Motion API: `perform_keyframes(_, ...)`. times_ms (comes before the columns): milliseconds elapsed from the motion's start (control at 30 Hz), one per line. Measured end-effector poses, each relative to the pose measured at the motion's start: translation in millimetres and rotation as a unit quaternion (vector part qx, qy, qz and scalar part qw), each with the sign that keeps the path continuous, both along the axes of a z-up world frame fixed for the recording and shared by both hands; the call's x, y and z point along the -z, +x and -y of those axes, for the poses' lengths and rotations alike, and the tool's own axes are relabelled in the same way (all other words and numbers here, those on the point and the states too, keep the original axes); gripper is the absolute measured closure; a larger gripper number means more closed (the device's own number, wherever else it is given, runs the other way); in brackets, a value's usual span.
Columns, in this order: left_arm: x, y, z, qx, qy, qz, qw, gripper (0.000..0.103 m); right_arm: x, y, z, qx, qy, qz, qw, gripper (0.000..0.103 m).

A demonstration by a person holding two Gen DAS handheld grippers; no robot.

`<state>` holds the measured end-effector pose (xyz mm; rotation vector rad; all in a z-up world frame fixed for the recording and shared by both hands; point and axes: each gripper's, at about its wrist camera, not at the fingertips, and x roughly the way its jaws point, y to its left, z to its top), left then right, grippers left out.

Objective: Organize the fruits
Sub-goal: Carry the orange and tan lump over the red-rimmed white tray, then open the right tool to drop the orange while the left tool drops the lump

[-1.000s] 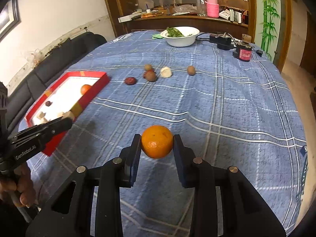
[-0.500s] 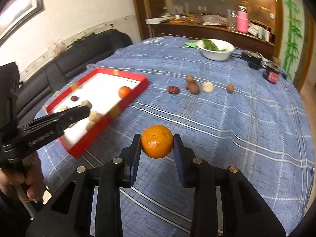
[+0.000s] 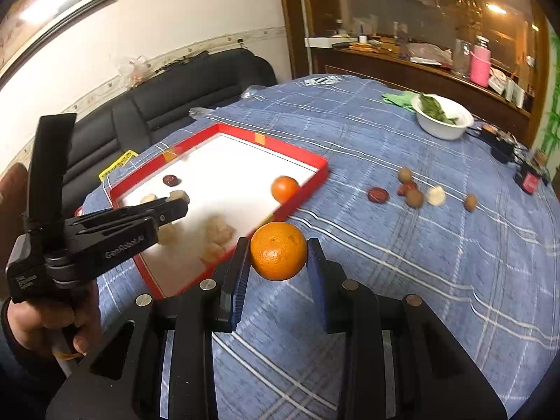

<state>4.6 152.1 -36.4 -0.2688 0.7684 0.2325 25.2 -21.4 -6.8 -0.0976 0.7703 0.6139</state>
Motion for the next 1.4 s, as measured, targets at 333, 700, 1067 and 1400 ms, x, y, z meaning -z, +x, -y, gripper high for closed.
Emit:
perform_keyframes(333,1,30,-34,-0.041,0.020,-0.009,0.9989,0.084,5,30,-49,-0.028,-0.003,-0.004,1.000,0.071)
perform_keyframes(700,9,55,-51,-0.070,0.033,-0.022,0.9967,0.084,24,65,-84,-0.031,-0.006,-0.023,0.999,0.071)
perform_keyframes(1067,21,61,-72,-0.120,0.010,-0.081,0.9894,0.049,37,75,-93,-0.029,-0.036,-0.039,0.998,0.062)
perform_keyframes(1400,-38,13,-58,-0.198,-0.011,0.047,0.9790,0.037,-23,46,-13,0.023,0.029,0.042,0.998,0.046)
